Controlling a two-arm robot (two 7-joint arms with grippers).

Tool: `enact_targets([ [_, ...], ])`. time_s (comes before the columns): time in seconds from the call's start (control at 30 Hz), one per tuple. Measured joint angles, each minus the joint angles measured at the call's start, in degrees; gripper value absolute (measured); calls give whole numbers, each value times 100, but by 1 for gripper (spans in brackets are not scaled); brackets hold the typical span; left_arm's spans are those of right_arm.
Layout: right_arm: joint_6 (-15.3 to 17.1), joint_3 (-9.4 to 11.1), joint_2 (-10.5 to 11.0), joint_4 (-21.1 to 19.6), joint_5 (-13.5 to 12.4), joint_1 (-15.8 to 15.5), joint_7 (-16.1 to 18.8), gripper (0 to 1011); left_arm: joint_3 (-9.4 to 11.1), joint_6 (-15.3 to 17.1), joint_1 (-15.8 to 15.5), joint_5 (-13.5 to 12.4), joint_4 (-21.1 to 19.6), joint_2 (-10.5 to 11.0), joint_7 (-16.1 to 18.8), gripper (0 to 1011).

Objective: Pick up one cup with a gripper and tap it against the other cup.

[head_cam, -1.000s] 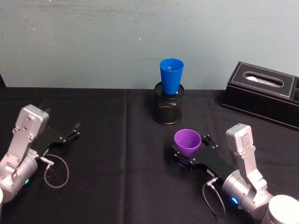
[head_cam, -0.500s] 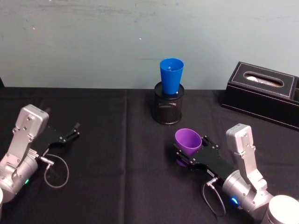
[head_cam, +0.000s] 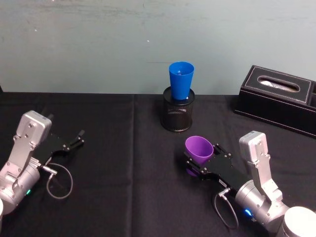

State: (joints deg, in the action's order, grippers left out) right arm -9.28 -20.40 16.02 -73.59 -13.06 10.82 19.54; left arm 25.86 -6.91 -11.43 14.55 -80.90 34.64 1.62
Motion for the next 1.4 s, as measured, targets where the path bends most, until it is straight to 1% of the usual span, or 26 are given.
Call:
enact_targets([
  [0.4, 0, 1, 0, 0, 1, 0, -2, 734, 0, 0, 0, 0, 0, 0, 0, 1011],
  [0.73, -27, 143, -50, -74, 62, -4, 59, 734, 0, 0, 0, 0, 0, 0, 0, 1011],
  [1.07, -20, 357, -139, -376, 197, 1, -188, 734, 0, 0, 0, 0, 0, 0, 0, 1011],
  [1.17, 25, 408, -198, -463, 316, 28, -322, 734, 0, 0, 0, 0, 0, 0, 0, 1011],
  [1.4, 56, 472, -323, -524, 522, 101, -507, 734, 0, 0, 0, 0, 0, 0, 0, 1011],
])
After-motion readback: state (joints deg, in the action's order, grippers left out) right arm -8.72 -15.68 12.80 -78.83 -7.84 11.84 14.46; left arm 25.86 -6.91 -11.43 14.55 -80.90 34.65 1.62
